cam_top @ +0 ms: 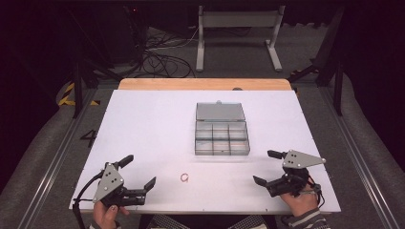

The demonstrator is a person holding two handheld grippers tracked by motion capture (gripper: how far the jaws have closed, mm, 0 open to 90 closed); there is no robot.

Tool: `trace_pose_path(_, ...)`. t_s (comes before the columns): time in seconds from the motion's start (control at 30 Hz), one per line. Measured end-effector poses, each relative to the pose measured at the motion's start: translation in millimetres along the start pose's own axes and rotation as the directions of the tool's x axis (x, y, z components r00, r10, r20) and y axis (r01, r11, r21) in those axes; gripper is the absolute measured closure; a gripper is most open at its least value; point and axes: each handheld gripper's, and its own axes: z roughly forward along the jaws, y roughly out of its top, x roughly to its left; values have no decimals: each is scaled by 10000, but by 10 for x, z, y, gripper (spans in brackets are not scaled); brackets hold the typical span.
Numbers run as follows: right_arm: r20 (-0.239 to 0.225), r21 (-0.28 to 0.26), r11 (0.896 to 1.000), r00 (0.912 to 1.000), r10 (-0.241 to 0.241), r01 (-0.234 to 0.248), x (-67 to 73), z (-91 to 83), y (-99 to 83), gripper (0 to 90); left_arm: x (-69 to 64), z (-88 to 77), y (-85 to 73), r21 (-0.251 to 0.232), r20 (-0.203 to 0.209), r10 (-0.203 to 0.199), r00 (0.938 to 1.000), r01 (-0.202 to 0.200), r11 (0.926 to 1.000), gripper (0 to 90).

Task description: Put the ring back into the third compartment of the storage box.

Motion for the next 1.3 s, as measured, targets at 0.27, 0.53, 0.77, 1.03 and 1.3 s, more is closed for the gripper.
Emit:
trace_pose_path(0.27, -167, 135, 9996, 9996, 239, -237, 1, 2, 27, 1, 6, 2, -1, 34, -13, -6, 10000, 6, 10000, 26)
trace_pose_path(0.53, -299, 149, 9998, 9995, 100, -95, 29, 1, 131, 4, 5, 2, 2, -29, 24, -26, 10000, 26, 10000, 26)
trace_pose_path(0.77, -395, 385, 9993, 9992, 39, -23, 62, 68, 238, 9, 4, -5, 2, -22, 42, -62, 10000, 62, 10000, 26)
trace_pose_path(1.03, -626, 376, 9990, 9978, -204, 228, 140, 155, 382, 10, 2, -7, 5, -46, 13, -18, 10000, 18, 10000, 26)
trace_pose_path(1.3, -949, 400, 9979, 9944, -473, 513, 223, 268, 531, 10, 5, -4, 5, -59, -17, 9, 10000, -9, 10000, 26)
